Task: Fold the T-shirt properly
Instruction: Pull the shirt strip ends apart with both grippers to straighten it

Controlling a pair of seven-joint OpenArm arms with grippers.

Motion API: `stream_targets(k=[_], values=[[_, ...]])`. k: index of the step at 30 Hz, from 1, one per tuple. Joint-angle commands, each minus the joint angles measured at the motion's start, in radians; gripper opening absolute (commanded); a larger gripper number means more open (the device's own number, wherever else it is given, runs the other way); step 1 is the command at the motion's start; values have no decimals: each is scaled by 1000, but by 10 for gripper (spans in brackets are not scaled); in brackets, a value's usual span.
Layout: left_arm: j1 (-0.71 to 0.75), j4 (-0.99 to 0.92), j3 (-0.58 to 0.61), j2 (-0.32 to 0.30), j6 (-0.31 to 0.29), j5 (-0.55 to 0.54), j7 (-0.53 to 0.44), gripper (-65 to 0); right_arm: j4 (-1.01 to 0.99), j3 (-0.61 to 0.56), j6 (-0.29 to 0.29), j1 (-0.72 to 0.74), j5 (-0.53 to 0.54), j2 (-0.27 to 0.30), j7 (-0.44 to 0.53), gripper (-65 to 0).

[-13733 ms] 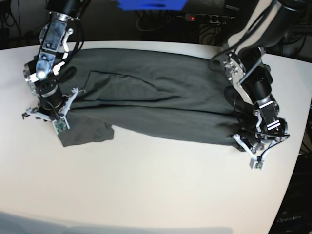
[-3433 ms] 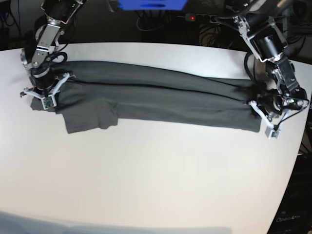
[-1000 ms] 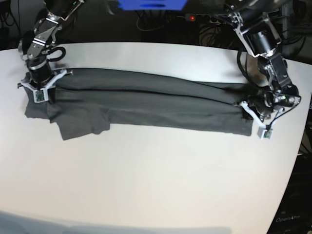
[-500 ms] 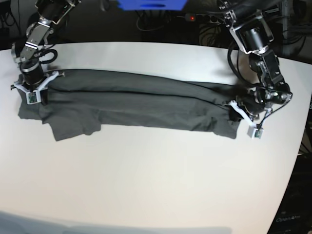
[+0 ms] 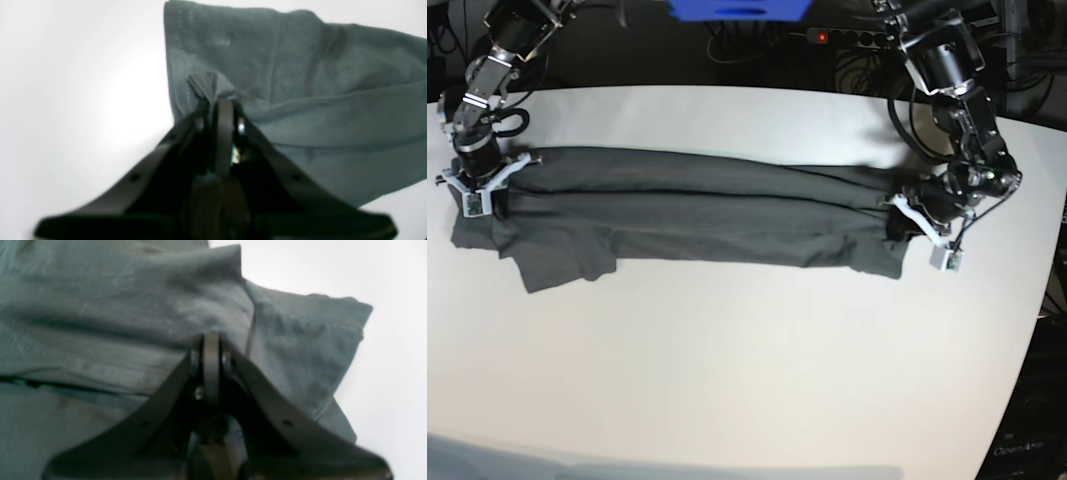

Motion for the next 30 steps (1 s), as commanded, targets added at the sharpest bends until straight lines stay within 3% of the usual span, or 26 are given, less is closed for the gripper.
stream_targets(k=[1,19,25,30], values=[[75,-45,14,27,10,219,309,-622,0,2,-8,-1,-42,24,-58,-643],[89,-42,12,18,10,217,312,-622,0,1,-8,18,-45,29,-58,-643],[94,110,11,26,10,217,315,-622,0,1,-8,13,-45,29,-58,-643],[89,166,11,23,10,217,387,-622,0,1,-8,13,-45,29,-58,-643]])
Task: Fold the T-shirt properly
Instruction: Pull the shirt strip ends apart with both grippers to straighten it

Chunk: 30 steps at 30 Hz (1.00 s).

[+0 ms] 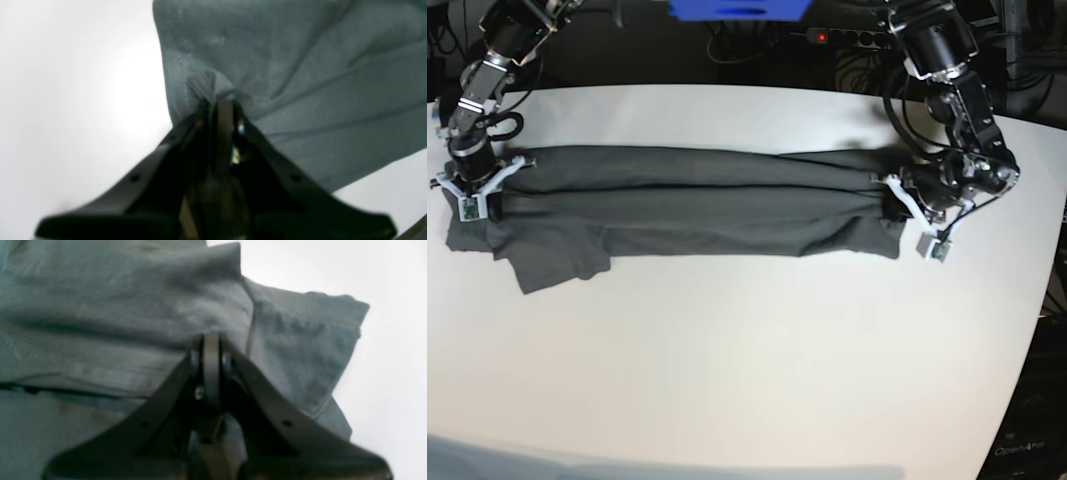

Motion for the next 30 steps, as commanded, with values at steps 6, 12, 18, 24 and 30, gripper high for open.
stream_targets(k=[6,12,18,24,30], values=[[39,48,-63,-6,22,172,209,-622,3,2,-5,-3,-25,11,-38,-643],[11,43,-93,-32,22,172,221,-622,3,2,-5,-3,-25,10,-38,-643],[-12,47,-93,-55,22,172,224,-622,1,2,-5,-3,-25,8,-38,-643],[-34,47,-95,-64,22,172,224,-622,1,2,-5,-3,-25,8,-38,-643],[-83,47,-95,-58,22,172,224,-622,1,2,-5,-3,-25,8,-38,-643]])
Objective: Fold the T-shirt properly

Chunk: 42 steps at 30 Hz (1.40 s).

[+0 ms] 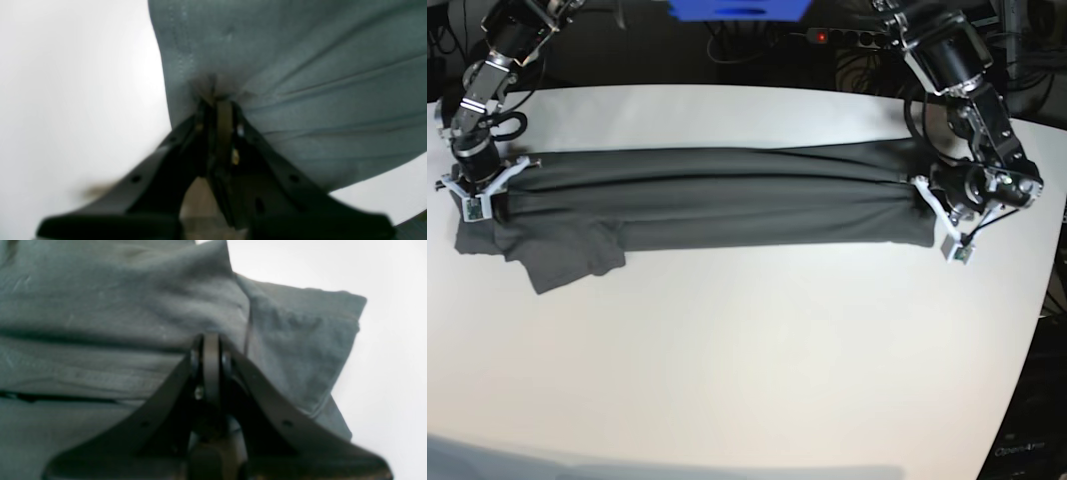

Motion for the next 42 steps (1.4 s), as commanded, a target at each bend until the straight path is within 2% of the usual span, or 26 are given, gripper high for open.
stream_targets(k=[1,11,26,29,32,36,42], values=[[-13,6,-15,-24,30,100,35,-622,3,4,-17,-5,-30,14,-55,-643],[-90,6,-15,-13,30,100,108,-622,3,4,-17,-6,-30,14,-55,-643],[-129,8,-12,107,30,98,123,-622,3,4,-17,-18,-32,-1,-57,-643],[-143,31,-9,107,30,86,177,-622,3,4,-17,-18,-32,-1,-57,-643],[-143,89,-7,102,30,18,217,-622,3,4,-17,-18,-32,-1,-57,-643],[-143,163,-12,75,30,-49,220,-622,3,4,-17,-18,-32,-1,-57,-643],[-106,178,-14,32,30,-78,220,-622,3,4,-17,-18,-32,-1,-57,-643]])
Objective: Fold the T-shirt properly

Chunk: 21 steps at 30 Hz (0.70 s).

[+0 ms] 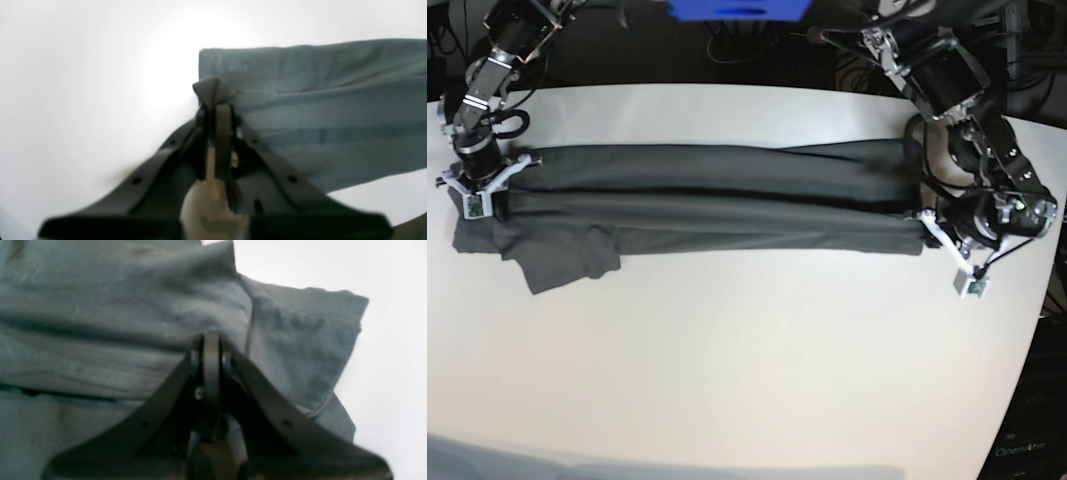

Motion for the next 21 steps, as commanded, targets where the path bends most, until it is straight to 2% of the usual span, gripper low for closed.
stream_targets(k=[1,8,14,21], values=[[-3,17,-1,-21,2,8,1,-622,2,6,-5,-7,-39,10,-63,-643],[43,14,-1,-18,2,-1,1,-622,2,6,-5,-7,-39,10,-63,-643],[76,8,0,-26,2,-130,1,-622,2,6,-5,-7,-39,10,-63,-643],[119,7,5,-29,2,-155,1,-621,2,6,-5,-7,-39,10,-63,-643]])
